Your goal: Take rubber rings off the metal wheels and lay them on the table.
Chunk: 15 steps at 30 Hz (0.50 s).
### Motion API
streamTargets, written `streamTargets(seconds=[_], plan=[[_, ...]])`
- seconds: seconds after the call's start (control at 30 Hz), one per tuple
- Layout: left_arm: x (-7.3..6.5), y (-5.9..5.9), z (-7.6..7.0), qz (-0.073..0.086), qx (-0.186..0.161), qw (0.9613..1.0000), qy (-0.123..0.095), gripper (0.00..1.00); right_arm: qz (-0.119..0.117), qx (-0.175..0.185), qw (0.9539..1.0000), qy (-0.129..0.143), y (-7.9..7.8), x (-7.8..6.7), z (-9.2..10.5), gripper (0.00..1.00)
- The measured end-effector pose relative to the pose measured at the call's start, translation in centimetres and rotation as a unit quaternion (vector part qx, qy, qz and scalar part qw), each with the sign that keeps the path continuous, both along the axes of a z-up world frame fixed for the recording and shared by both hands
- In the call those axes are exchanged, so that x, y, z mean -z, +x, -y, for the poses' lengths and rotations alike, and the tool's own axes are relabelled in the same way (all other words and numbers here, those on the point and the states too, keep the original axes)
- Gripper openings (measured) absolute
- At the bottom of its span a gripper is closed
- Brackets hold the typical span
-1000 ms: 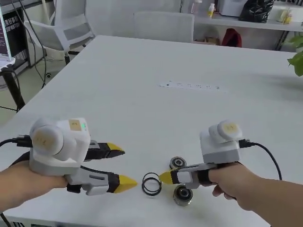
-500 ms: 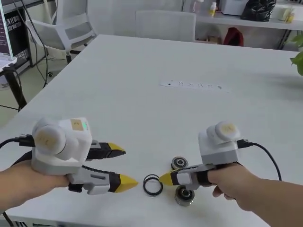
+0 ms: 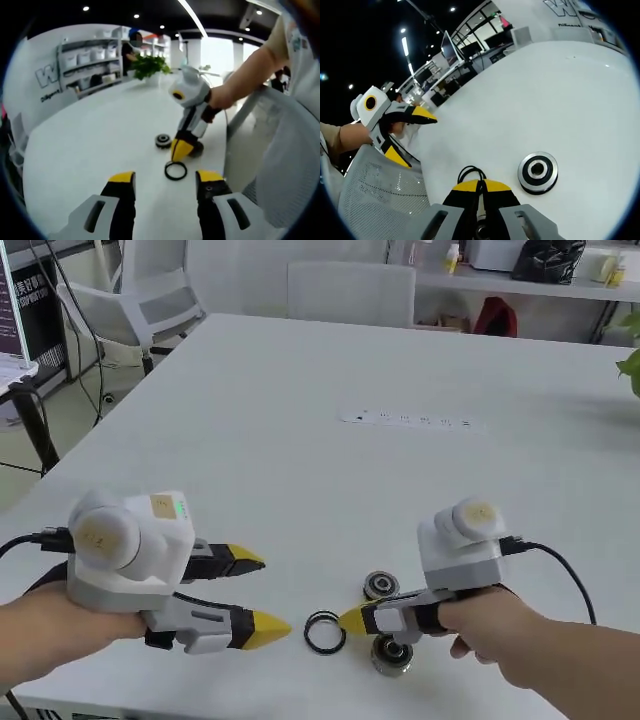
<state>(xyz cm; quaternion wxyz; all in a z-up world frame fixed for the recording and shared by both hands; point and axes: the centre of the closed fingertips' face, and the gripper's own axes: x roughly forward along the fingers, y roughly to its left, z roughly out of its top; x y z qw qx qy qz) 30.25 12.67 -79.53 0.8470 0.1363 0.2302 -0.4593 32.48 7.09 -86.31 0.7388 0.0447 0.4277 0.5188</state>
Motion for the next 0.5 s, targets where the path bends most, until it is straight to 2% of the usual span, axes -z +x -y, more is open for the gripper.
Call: streamTargets(seconds=[0.5], plan=[[0.02,0.40,0.15,0.000,0.003,1.0000,0.003,0.49,0.002,0.007,0.9999,0.009,0.28,-0.31,0.11,0.06]])
